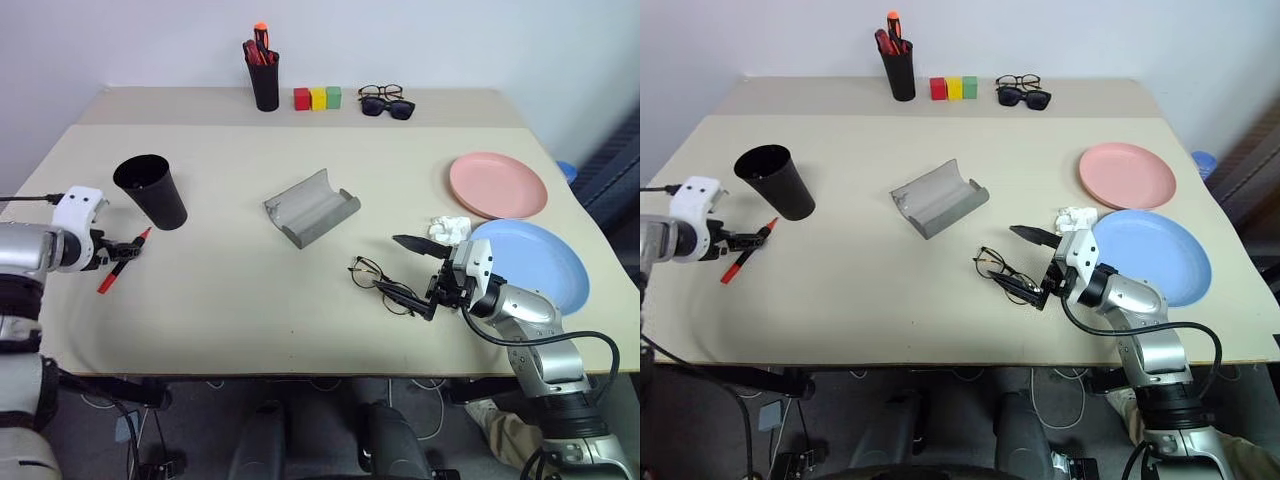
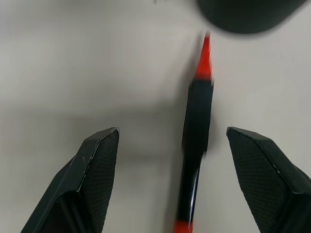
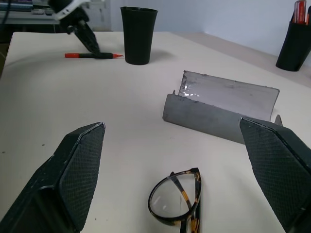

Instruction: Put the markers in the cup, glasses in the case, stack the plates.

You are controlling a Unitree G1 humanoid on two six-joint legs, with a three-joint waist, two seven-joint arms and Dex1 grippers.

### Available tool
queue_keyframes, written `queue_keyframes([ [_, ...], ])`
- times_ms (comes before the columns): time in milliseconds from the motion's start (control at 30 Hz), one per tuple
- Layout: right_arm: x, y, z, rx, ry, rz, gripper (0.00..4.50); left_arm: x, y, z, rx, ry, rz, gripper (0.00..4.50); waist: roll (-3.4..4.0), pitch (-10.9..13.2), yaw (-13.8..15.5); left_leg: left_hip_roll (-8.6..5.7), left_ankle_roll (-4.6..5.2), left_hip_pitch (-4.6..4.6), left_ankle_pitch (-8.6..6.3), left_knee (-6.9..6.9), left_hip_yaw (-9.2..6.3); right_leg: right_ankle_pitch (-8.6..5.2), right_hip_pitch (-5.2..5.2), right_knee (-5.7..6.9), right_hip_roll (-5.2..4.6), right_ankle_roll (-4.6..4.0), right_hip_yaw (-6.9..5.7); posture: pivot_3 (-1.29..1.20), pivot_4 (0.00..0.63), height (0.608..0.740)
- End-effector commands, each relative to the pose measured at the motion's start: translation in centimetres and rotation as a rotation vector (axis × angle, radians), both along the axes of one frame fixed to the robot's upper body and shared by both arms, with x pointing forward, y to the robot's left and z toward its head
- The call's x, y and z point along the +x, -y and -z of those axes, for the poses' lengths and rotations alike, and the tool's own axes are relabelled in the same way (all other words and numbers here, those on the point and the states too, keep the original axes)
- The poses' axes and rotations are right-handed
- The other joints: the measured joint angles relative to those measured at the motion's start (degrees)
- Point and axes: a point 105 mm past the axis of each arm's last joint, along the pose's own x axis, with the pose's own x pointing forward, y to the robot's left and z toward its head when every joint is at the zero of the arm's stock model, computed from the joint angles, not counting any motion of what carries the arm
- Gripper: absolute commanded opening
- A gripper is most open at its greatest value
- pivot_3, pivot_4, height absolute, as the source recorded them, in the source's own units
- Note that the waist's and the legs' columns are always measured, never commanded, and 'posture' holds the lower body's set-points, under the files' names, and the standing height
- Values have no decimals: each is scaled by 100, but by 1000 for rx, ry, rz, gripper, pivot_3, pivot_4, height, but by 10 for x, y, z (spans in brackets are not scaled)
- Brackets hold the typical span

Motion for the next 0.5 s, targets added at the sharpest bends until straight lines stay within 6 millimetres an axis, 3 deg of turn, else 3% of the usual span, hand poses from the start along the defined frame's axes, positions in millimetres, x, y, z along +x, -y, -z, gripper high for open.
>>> queue_keyframes([
  [33, -3, 0, -14, 6, 56, 4, 4500, 8, 0, -3, 38, 3, 3, 3599, 0, 0, -5, 0, 0, 0, 0, 0, 0, 1, 0, -1, 0, 2, 0, 0, 150, 740],
  [133, -3, 1, -16, 5, 57, 11, 4500, 10, 4, 4, 43, -26, 19, 2746, 0, 1, -18, 0, 0, 2, 0, -1, 0, 3, 0, 3, 0, 4, 0, 0, 150, 740],
  [300, -4, 3, -17, 2, 55, 21, 4500, 6, 4, 10, 16, -54, 39, 297, 0, 0, -25, 1, 0, 7, 0, -1, 0, 2, -1, 9, 0, 4, 0, 0, 150, 740],
  [333, -4, 2, -17, 2, 54, 21, 4500, 2, 2, 10, 10, -58, 41, 62, 0, 0, -30, 1, 0, 7, 0, -1, 0, 2, -1, 8, 0, 3, 0, 0, 150, 740],
  [433, -4, 2, -18, 2, 53, 22, 4500, -12, -1, 8, -19, -74, 70, 62, 1, 1, -71, 1, 0, 6, 0, -3, 1, 2, -2, 7, -1, -3, 2, 0, 150, 740],
  [500, -3, 1, -18, 2, 52, 22, 4500, -26, 8, 5, -29, -70, 205, 62, 2, 1, -97, 3, 0, 6, 0, -7, 3, 3, -7, 7, -1, -6, 4, 0, 150, 740],
])
